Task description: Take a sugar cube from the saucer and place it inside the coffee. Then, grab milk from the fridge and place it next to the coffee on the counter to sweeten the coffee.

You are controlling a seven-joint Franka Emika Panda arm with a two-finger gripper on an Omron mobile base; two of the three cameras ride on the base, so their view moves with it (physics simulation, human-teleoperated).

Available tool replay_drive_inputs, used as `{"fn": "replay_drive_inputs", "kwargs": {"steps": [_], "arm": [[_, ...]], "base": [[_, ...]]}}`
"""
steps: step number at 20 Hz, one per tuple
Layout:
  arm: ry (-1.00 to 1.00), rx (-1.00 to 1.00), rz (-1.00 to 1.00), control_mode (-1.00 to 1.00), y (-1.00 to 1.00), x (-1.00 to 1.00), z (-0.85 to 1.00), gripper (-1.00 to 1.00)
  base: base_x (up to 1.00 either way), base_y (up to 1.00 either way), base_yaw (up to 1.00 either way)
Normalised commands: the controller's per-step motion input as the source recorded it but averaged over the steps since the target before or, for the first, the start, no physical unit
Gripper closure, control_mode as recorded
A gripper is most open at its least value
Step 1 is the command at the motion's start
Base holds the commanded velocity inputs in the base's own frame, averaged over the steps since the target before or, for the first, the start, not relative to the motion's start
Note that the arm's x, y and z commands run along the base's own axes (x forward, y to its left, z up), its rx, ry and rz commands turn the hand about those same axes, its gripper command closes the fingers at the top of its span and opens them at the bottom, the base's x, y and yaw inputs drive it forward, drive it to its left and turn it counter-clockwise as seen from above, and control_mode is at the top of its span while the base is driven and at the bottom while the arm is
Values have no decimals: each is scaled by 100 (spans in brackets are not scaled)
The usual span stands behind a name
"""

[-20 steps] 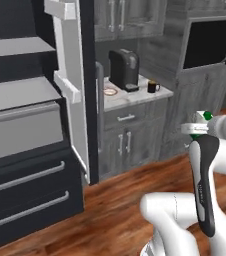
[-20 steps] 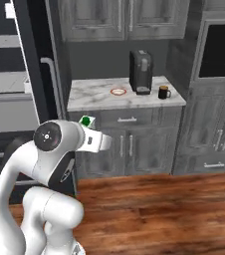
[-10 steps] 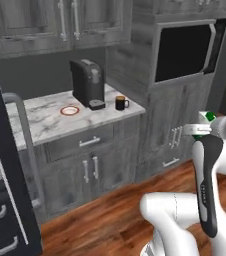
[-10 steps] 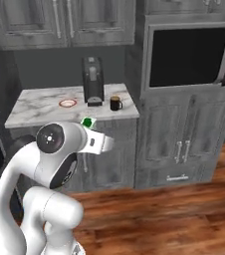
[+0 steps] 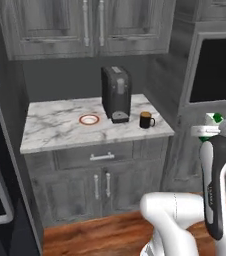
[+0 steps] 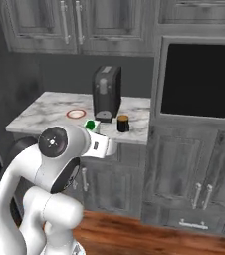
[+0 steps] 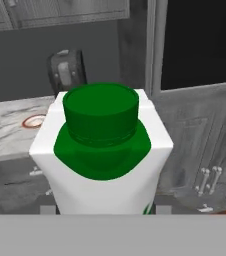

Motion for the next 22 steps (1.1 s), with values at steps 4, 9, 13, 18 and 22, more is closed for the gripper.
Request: {"fn": "replay_drive_inputs", "kwargs": {"steps": [4,9,13,18,22], "arm": [[0,0,0,100,0,0,0,100],[0,0,0,100,0,0,0,100],[0,0,0,100,0,0,0,100],[3,0,0,-100,2,5,0,100],[26,-7,-12,-100,55,50,-16,100]], "base": [[70,-27,40],[71,0,16],[41,0,1],[25,0,0],[0,0,0]]}}
